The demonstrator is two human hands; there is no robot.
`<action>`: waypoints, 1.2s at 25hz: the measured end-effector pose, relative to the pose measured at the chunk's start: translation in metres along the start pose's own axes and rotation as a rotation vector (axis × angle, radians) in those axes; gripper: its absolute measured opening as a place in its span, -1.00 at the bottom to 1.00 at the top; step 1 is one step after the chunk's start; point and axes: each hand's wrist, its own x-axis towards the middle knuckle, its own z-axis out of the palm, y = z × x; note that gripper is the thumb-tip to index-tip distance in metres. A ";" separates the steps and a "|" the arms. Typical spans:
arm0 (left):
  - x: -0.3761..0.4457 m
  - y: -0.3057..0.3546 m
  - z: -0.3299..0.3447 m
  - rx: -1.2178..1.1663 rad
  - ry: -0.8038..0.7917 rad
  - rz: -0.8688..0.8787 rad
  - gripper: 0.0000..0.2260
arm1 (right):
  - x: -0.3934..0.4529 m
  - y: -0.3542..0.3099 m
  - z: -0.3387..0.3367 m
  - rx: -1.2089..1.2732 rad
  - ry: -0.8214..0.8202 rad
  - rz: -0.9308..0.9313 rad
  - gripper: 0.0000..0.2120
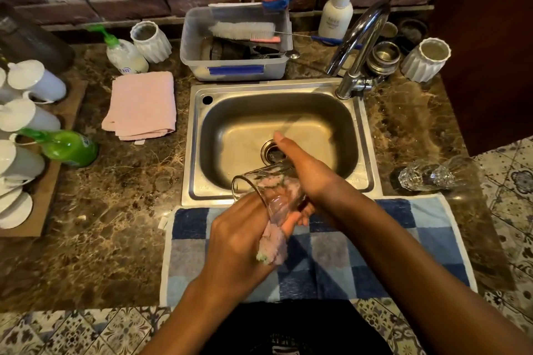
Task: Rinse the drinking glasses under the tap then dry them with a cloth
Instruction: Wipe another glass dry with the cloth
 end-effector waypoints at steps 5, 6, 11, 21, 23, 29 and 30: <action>0.007 0.032 0.012 -0.377 0.078 -0.652 -0.72 | 0.003 0.018 0.014 0.068 0.250 -0.221 -0.57; 0.012 0.035 0.010 -0.578 0.122 -0.867 -0.72 | 0.004 0.025 0.018 0.043 0.293 -0.326 -0.56; 0.031 0.010 -0.023 -1.313 0.087 -1.331 -0.83 | 0.014 0.055 0.023 -0.294 0.455 -1.024 -0.75; -0.007 0.001 -0.004 0.010 -0.124 0.015 -0.69 | 0.000 0.020 0.011 0.197 -0.013 -0.040 -0.36; -0.004 0.015 -0.001 -0.162 -0.077 -0.215 -0.67 | 0.000 0.024 0.016 0.129 0.188 -0.141 -0.48; 0.015 0.022 -0.025 -1.235 0.004 -1.124 -0.67 | -0.002 0.049 0.016 -0.308 0.442 -1.189 -0.68; 0.017 0.020 -0.029 -1.258 -0.024 -1.219 -0.59 | 0.000 0.050 0.014 -0.405 0.444 -1.266 -0.66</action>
